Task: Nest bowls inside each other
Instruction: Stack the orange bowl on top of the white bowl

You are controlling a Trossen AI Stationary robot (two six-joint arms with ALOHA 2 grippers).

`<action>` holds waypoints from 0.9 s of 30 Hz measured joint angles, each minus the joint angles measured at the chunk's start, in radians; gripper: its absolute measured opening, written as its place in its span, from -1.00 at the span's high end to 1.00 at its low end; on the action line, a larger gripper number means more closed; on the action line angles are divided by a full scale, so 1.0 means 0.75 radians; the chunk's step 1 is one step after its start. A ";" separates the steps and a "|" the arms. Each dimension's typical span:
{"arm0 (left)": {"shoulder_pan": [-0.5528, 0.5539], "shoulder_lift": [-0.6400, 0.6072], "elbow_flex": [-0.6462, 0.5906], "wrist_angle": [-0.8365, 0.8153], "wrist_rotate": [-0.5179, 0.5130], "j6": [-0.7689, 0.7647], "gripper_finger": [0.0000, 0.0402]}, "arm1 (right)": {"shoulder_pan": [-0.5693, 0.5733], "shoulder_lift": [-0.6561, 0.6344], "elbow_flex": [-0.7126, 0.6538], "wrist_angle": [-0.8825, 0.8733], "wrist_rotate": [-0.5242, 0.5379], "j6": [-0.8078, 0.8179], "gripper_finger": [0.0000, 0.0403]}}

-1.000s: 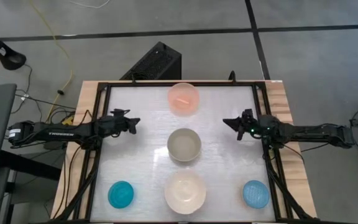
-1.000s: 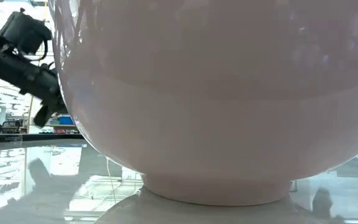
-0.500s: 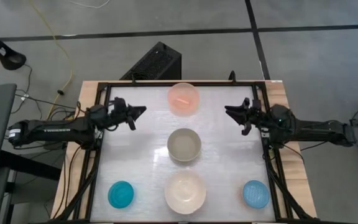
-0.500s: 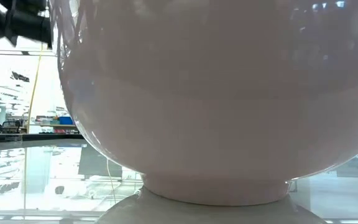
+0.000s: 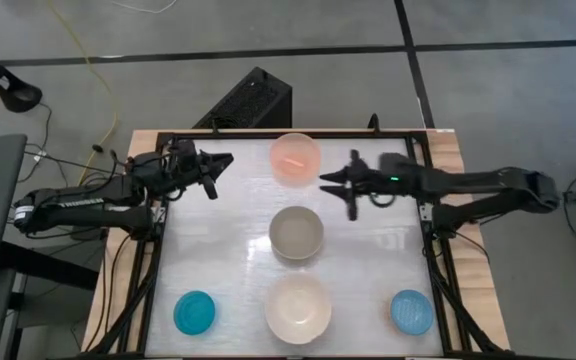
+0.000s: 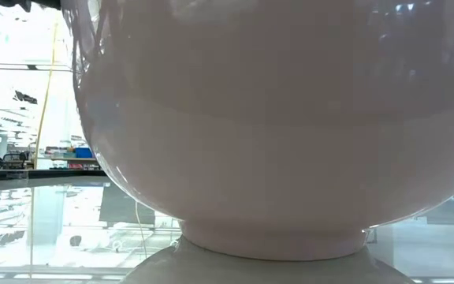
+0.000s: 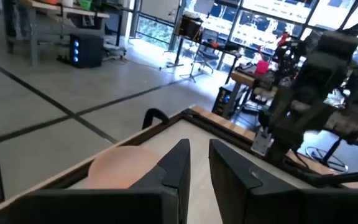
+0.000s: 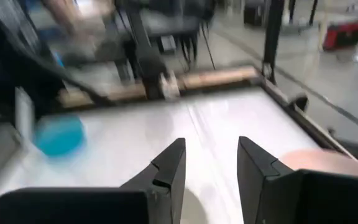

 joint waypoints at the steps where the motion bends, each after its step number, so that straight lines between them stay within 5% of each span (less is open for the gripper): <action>1: 0.000 -0.001 0.000 0.004 0.000 0.002 0.76 | -0.014 0.055 0.037 -0.016 -0.001 -0.032 0.43; 7: 0.000 -0.005 -0.001 0.012 0.000 -0.006 0.76 | -0.151 0.328 0.185 -0.047 -0.033 -0.141 0.43; 19: 0.000 -0.005 -0.001 0.039 0.000 -0.054 0.76 | -0.401 0.690 0.408 -0.276 -0.377 -0.315 0.43; 27: 0.000 -0.005 -0.001 0.033 0.001 -0.072 0.76 | -0.465 0.870 0.507 -0.407 -0.412 -0.398 0.43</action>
